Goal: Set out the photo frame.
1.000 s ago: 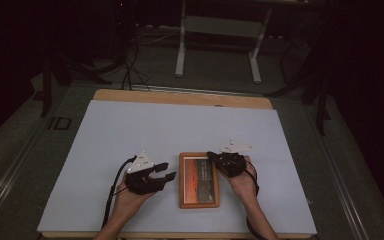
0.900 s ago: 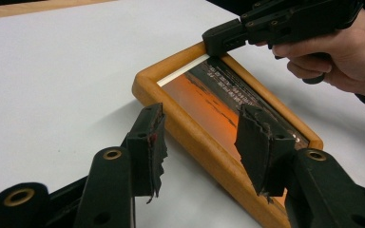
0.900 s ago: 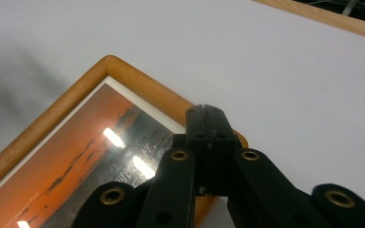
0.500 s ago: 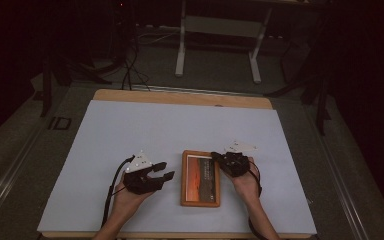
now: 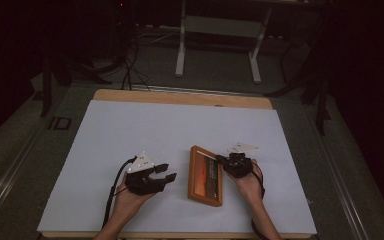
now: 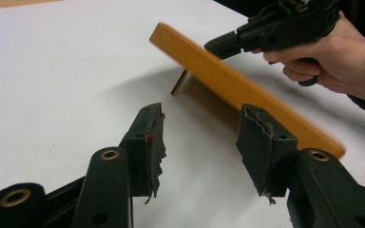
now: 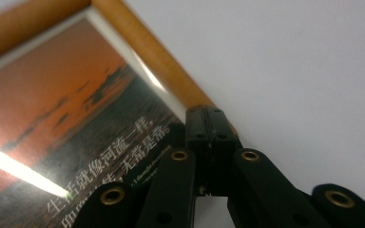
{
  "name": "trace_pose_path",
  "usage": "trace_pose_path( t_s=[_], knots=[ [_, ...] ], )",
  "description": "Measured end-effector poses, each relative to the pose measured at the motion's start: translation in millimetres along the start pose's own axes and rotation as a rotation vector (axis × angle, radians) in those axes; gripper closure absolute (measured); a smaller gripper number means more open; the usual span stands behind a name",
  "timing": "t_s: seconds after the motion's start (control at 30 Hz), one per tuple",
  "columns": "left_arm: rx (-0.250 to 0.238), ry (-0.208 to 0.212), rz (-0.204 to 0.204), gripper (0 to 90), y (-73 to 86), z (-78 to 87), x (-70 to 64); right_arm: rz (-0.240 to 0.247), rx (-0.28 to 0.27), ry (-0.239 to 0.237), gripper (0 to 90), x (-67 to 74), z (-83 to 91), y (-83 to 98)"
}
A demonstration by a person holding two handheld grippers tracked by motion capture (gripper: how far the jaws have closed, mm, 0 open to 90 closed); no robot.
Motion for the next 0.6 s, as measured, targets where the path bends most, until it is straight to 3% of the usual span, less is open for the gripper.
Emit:
trace_pose_path(
  t_s=[0.1, 0.6],
  knots=[
    [0.002, 0.005, 0.011, 50.8, -0.7, -0.6, -0.9, -0.021, -0.005, -0.023, 90.0, -1.7, 0.8, 0.9],
    [0.023, 0.040, 0.046, 42.0, -3.2, -9.3, -14.8, -0.018, -0.018, -0.015, 90.0, -0.6, 1.1, 2.7]
  ],
)
Point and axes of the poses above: each handheld gripper's, and its own axes: z roughly backward along the jaws, y roughly out of its underside, x roughly to its left, the point moved 3 cm from there along -z, roughly forward along the jaws, and after that the axes turned 7 degrees about y, right-handed, at the moved point
